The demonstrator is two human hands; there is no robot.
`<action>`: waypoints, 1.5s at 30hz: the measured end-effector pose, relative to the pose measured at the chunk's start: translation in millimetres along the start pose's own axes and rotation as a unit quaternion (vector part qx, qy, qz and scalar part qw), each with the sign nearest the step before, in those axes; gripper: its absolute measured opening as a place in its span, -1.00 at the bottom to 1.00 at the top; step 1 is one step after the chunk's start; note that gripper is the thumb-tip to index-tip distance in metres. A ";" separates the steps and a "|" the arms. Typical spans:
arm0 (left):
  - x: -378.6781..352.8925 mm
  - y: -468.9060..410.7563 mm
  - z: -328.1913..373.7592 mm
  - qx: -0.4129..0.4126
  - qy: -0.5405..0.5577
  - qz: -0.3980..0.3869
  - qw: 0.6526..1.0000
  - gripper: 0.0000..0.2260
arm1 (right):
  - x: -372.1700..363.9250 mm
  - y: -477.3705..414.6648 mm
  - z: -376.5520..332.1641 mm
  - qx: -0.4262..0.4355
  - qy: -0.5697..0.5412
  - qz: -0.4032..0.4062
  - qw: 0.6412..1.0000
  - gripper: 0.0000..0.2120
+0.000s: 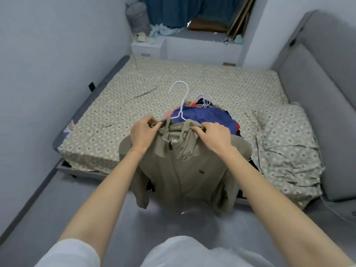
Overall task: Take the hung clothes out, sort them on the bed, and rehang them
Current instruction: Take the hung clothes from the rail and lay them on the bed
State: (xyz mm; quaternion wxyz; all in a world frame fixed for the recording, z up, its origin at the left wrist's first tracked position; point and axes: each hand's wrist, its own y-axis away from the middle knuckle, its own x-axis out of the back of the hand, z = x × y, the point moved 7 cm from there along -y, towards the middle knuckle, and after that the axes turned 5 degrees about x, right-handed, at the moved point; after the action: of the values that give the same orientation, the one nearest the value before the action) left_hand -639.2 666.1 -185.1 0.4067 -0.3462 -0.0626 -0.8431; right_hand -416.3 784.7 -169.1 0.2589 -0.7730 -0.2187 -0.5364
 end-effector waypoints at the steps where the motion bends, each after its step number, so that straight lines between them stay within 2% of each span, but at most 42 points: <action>1: -6.8 -9.6 3.8 -0.010 0.009 -0.011 1.000 -0.81 | 2.5 -4.9 3.9 -0.011 0.001 0.008 1.000 -0.51; 8: -47.8 -60.0 45.1 -0.098 0.066 -0.061 0.991 -0.88 | 24.5 -31.0 37.0 -0.079 0.019 0.032 0.996 -0.52; 11: -63.2 -80.5 59.5 -0.138 0.085 -0.083 0.983 -0.95 | 36.2 -52.6 50.3 -0.083 0.050 0.047 0.994 -0.53; 16: -83.5 -127.5 83.5 -0.181 0.088 -0.066 0.977 -0.87 | 56.8 -104.8 67.3 -0.075 0.071 0.061 0.993 -0.56; 20: -110.8 -168.7 97.2 -0.179 0.100 -0.047 0.978 -0.89 | 52.7 -152.3 93.7 -0.072 0.066 0.071 0.993 -0.53; 27: -200.8 -252.7 90.5 -0.144 0.083 -0.069 0.984 -0.91 | 0.4 -249.3 163.7 -0.083 0.017 0.032 0.996 -0.49; 34: -298.8 -337.7 88.1 -0.127 0.025 -0.083 0.988 -0.87 | -47.4 -341.6 238.7 -0.104 -0.018 0.000 0.994 -0.54; 39: -375.1 -381.4 59.0 -0.082 0.002 -0.124 0.989 -0.88 | -115.4 -389.1 291.5 -0.136 -0.060 -0.039 0.988 -0.54; 45: -456.9 -406.5 7.3 -0.069 -0.020 -0.157 0.985 -0.89 | -204.1 -417.9 342.2 -0.145 -0.084 -0.072 0.983 -0.56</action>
State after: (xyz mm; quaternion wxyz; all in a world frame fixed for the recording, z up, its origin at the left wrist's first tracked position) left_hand -735.5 1231.3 -398.1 0.2431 -0.3763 -0.0662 -0.8916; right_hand -495.8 1311.5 -391.7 0.0849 -0.8267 -0.2147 -0.5132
